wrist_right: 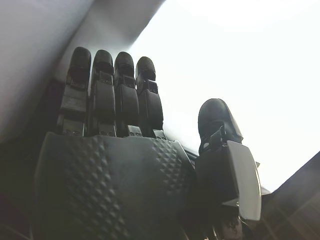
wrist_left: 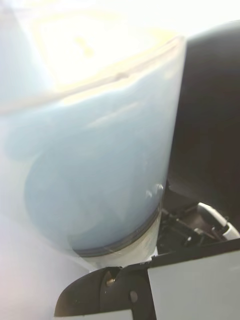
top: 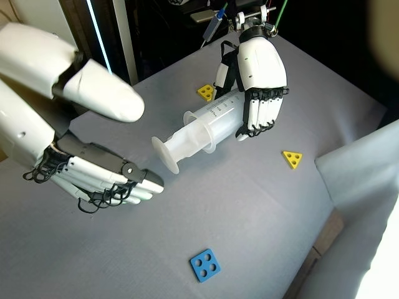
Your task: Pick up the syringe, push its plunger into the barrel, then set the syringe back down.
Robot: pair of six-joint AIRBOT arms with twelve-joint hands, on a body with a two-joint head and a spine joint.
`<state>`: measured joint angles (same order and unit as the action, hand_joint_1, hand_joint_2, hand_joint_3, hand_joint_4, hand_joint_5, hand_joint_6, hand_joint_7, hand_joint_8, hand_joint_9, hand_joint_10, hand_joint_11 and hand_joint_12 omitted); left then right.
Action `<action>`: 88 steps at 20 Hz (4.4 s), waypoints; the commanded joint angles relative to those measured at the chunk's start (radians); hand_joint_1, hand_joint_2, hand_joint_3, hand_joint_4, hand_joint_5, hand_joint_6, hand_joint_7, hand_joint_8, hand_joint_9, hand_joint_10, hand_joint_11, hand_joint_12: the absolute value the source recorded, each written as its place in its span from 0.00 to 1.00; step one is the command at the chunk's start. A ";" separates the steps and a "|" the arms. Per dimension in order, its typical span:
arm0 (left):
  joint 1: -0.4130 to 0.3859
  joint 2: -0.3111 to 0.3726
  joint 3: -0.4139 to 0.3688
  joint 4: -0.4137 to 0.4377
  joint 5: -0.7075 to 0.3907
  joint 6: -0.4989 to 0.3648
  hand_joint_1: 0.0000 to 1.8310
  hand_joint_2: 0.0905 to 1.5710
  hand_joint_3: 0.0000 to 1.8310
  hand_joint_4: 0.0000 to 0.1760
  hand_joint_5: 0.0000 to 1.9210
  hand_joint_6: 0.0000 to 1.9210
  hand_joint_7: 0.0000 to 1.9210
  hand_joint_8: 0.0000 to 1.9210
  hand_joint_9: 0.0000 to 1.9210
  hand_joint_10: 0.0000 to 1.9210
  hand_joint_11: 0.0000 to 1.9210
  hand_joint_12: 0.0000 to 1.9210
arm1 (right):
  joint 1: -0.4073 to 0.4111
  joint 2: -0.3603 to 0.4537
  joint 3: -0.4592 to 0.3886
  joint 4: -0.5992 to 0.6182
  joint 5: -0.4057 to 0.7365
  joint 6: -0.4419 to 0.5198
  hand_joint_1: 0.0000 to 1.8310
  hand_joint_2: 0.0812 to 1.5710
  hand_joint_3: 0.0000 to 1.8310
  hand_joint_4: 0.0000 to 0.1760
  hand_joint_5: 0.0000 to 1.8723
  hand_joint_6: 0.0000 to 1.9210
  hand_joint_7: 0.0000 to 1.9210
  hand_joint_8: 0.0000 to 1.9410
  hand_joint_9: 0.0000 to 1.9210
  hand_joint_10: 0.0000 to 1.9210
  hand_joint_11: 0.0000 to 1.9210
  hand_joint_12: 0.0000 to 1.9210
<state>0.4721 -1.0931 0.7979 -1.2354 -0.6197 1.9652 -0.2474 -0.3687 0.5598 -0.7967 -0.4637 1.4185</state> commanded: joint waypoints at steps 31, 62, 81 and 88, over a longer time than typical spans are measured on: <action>-0.034 0.007 0.013 0.047 -0.006 -0.013 0.74 0.75 0.00 0.00 0.37 0.65 0.41 0.73 0.43 0.67 0.37 0.51 | -0.042 -0.237 -0.005 0.088 0.028 -0.002 0.00 0.79 0.00 0.00 0.16 0.00 0.14 0.00 0.11 0.00 0.00 0.25; -0.055 0.011 0.016 0.046 -0.006 -0.008 0.74 0.75 0.00 0.00 0.37 0.65 0.41 0.73 0.41 0.70 0.35 0.53 | 0.028 -0.417 0.030 0.058 0.083 0.015 0.00 0.79 0.00 0.00 0.15 0.00 0.14 0.00 0.10 0.00 0.00 0.22; -0.058 0.012 0.017 0.039 -0.007 0.000 0.74 0.75 0.00 0.00 0.37 0.67 0.42 0.70 0.42 0.68 0.35 0.54 | -0.020 -0.211 0.046 -0.204 0.112 0.005 0.00 0.79 0.00 0.00 0.15 0.00 0.14 0.00 0.10 0.00 0.00 0.22; -0.058 0.012 0.020 0.045 -0.007 0.001 0.74 0.75 0.00 0.00 0.38 0.64 0.42 0.71 0.41 0.70 0.35 0.54 | -0.043 -0.144 0.046 -0.526 0.239 -0.047 0.00 0.79 0.00 0.00 0.15 0.00 0.14 0.00 0.11 0.00 0.00 0.24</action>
<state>0.4343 -1.0809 0.8173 -1.2556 -0.5797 1.9697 -0.3031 -0.5110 0.6071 -1.3022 -0.2611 1.3632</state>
